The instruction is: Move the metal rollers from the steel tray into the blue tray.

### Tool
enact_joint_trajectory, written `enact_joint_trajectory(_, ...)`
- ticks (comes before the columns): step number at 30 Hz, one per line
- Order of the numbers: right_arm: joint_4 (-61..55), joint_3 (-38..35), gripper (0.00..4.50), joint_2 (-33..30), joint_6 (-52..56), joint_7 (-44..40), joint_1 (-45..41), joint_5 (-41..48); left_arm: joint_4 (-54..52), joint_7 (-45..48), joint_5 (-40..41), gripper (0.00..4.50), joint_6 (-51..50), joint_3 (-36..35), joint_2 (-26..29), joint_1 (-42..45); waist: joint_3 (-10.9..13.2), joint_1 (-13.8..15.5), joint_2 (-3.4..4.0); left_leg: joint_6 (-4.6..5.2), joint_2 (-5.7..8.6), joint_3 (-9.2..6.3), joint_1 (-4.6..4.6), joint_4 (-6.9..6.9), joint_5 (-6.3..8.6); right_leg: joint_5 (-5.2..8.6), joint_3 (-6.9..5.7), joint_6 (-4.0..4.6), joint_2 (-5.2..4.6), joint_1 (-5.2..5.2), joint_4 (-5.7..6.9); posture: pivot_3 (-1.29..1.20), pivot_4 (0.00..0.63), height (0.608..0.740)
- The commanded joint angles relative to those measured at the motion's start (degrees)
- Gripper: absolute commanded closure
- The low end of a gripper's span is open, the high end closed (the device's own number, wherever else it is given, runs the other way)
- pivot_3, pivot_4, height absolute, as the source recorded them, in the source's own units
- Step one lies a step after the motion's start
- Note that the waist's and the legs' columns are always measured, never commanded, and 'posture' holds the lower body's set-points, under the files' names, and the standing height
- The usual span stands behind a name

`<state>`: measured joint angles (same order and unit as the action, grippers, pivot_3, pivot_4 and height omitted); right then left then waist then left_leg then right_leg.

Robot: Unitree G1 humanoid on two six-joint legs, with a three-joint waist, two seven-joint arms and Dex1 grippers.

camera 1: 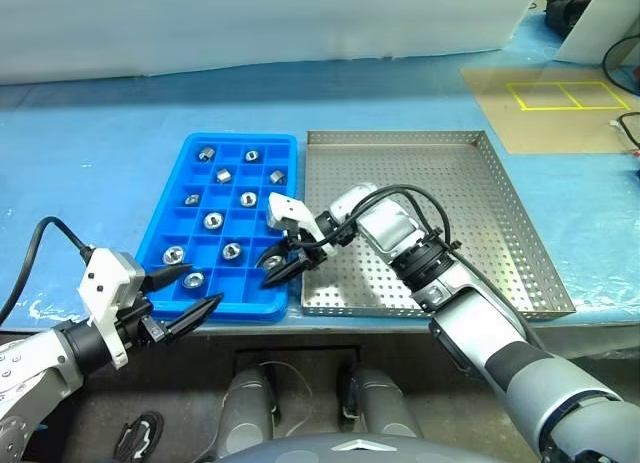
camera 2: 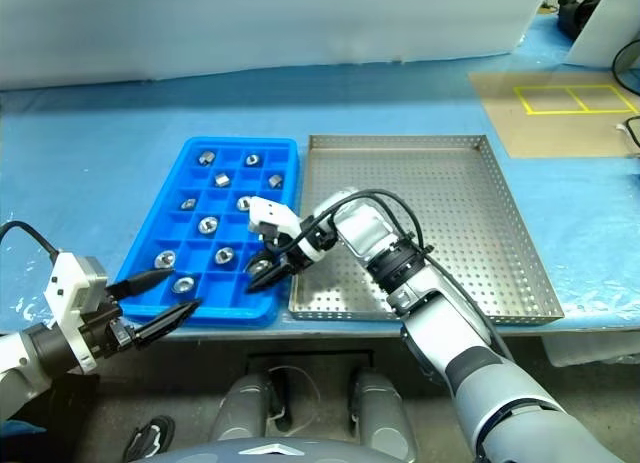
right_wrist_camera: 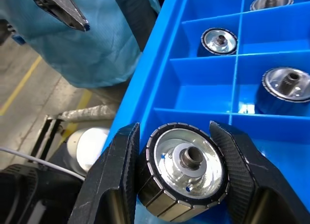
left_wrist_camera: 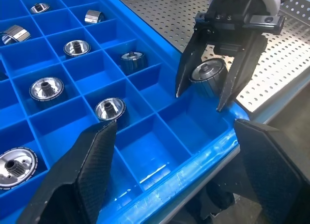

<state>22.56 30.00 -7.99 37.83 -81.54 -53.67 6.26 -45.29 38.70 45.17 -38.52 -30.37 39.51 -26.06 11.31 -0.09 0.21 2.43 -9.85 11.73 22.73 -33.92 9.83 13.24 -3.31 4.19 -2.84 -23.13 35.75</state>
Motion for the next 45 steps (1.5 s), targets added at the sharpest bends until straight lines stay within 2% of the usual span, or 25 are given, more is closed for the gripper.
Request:
enact_joint_trajectory(1, -2.9, -0.7, 2.65, 1.9, 2.6, 0.4, -1.1, 2.6, -1.6, -0.5, 1.0, 0.45, 0.9, -1.1, -0.3, -0.5, 0.0, 0.0, 0.0, 0.0, 0.0, 0.0, 0.0, 0.01, 0.0, -0.01, 0.0, 0.02, 0.0, 0.0, -0.01, -0.14, 0.15, 0.74)
enact_joint_trajectory(8, -2.3, -2.0, 2.65, 4.9, 4.0, 3.7, -1.7, 4.0, -0.8, -0.4, 1.0, 0.45, 1.0, -0.9, 0.3, 0.3, 0.0, 0.1, 0.0, -0.06, 0.02, 0.0, -0.03, 0.12, -0.03, 0.01, 0.02, -0.01, 0.0, -0.03, -0.01, -0.15, 0.15, 0.74)
enact_joint_trajectory(9, -2.2, -2.0, 1.91, 4.9, 4.0, 3.7, -1.7, 4.2, -0.7, -0.3, 0.8, 0.45, 1.0, -0.8, 0.5, 0.5, 0.0, 0.1, 0.0, -0.06, 0.03, 0.0, -0.03, 0.12, -0.04, 0.01, 0.02, -0.01, 0.0, -0.03, -0.01, -0.15, 0.15, 0.74)
enact_joint_trajectory(11, -2.0, -1.6, 1.39, 4.7, 4.2, 4.1, -2.1, 4.2, -0.5, -0.1, 0.8, 0.45, 0.9, -0.7, 0.8, 0.8, 0.0, 0.2, 0.0, -0.06, 0.04, 0.0, -0.04, 0.12, -0.04, 0.01, 0.03, -0.01, 0.0, -0.01, -0.01, -0.15, 0.15, 0.74)
enact_joint_trajectory(15, -0.7, -2.1, 1.39, 4.1, 3.5, 4.4, -3.2, 4.1, -0.1, -0.1, 0.8, 0.45, 0.9, -0.2, 1.1, 2.1, 0.0, 0.3, 0.0, -0.11, 0.04, 0.0, -0.09, 0.16, -0.07, 0.0, 0.04, 0.0, 0.0, -0.01, 0.01, -0.16, 0.15, 0.74)
enact_joint_trajectory(19, -0.7, -5.6, 1.39, 3.5, 2.9, 5.7, -4.8, 5.5, 0.4, -0.8, 0.0, 0.45, 1.2, 1.7, 0.7, 4.6, 0.0, 0.2, 0.0, -0.15, 0.05, 0.01, -0.14, 0.24, -0.09, -0.01, 0.04, 0.02, 0.0, 0.01, 0.0, -0.19, 0.15, 0.74)
enact_joint_trajectory(25, -1.7, -16.7, 1.39, 0.8, -1.6, 15.0, -6.9, 6.7, 4.1, -10.9, -2.8, 0.45, 2.5, 6.7, -4.8, 18.3, 0.0, 0.4, -0.05, -0.2, 0.07, 0.03, -0.18, 0.24, -0.13, -0.16, 0.06, 0.28, 0.0, 0.02, 0.04, -0.22, 0.15, 0.74)
enact_joint_trajectory(30, -3.5, -22.7, 1.39, -2.8, -1.9, 22.5, -4.2, 6.9, 9.6, -15.4, -6.9, 0.45, 3.6, 11.9, -8.6, 26.3, -0.1, 0.2, -0.11, -0.19, 0.11, 0.03, -0.24, 0.23, -0.12, -0.19, 0.09, 0.33, 0.0, 0.15, -0.02, -0.27, 0.15, 0.74)
enact_joint_trajectory(36, -5.7, -21.6, 1.39, -5.8, -3.4, 26.0, 1.8, 4.9, 15.4, -12.3, -8.3, 0.45, 4.7, 15.5, -8.6, 31.5, -0.1, -1.0, -0.13, -0.16, 0.11, 0.03, -0.08, 0.23, -0.12, -0.2, 0.09, 0.34, 0.02, 0.05, -0.08, -0.34, 0.15, 0.74)
enact_joint_trajectory(45, -1.2, -23.2, 1.39, -6.9, -4.6, 35.1, 3.2, 2.7, 22.8, -8.8, -10.8, 0.45, 7.3, 18.9, -9.4, 38.2, -0.1, -2.4, -0.12, -0.07, 0.06, 0.02, -0.03, 0.0, -0.08, -0.21, 0.09, 0.35, 0.07, 0.06, -0.03, -0.4, 0.15, 0.74)
